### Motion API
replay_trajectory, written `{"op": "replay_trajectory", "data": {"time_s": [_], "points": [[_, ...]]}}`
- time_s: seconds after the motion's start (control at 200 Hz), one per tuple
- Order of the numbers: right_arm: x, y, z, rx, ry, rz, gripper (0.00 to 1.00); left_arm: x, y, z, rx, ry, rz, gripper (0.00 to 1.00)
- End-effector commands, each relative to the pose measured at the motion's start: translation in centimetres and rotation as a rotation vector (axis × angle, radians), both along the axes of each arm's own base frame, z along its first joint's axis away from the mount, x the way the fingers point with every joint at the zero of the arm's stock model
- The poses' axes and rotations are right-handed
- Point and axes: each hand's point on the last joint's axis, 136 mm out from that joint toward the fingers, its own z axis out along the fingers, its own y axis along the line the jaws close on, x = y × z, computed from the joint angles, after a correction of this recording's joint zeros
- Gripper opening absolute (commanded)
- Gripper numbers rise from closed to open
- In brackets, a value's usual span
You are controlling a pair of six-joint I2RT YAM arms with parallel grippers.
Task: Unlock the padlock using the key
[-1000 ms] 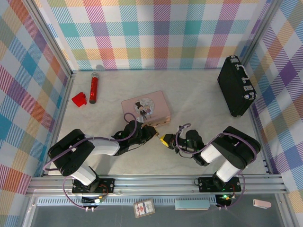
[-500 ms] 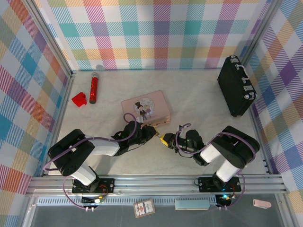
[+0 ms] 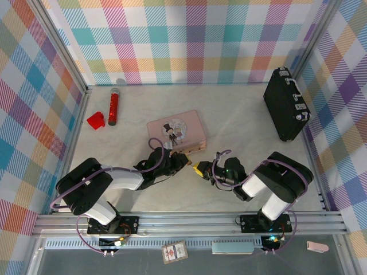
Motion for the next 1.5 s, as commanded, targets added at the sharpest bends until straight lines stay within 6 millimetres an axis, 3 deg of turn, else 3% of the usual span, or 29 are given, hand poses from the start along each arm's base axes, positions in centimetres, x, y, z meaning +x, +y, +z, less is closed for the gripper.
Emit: {"op": "replay_trajectory", "data": {"time_s": [0.0, 1.495], "points": [[0.9, 0.7, 2.2, 0.061, -0.053, -0.013, 0.0, 1.1, -0.2, 3.4, -0.135, -0.041, 0.044, 0.01], [2.0, 0.6, 1.0, 0.067, -0.021, -0.051, 0.0, 0.1, -2.8, 5.7, -0.208, -0.063, -0.017, 0.0]]}}
